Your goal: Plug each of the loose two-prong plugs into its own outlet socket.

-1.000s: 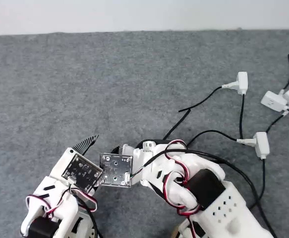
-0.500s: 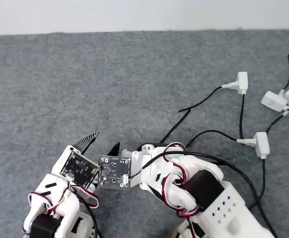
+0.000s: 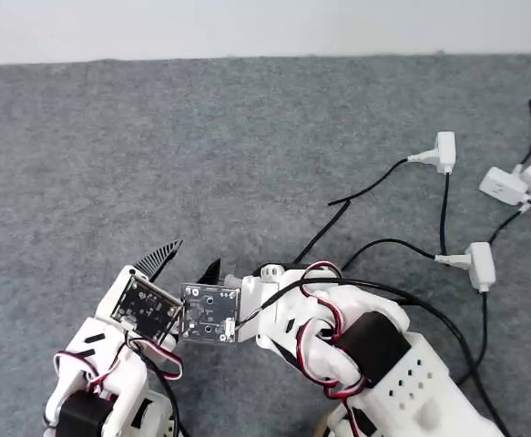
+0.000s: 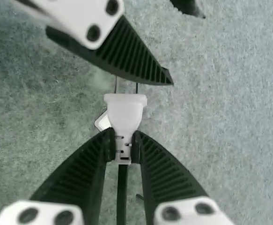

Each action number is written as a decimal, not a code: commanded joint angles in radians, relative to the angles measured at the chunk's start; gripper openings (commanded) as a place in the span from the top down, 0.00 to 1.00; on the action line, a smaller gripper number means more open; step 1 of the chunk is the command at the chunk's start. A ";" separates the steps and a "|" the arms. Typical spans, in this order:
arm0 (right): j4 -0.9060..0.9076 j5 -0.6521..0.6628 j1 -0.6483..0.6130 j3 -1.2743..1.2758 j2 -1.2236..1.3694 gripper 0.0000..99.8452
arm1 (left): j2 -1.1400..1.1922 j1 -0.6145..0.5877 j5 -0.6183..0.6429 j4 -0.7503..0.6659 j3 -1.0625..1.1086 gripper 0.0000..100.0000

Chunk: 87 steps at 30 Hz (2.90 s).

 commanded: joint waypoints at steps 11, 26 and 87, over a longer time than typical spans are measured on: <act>-0.016 -0.009 0.015 -0.023 -0.036 0.99 | -0.003 -0.071 -0.011 -0.011 0.030 0.80; 0.381 0.239 0.260 -0.512 0.473 0.99 | -0.002 -0.356 0.054 -0.233 0.131 0.80; 0.483 0.221 0.208 -0.967 0.997 0.99 | -0.003 -0.006 -0.003 0.058 -0.088 0.80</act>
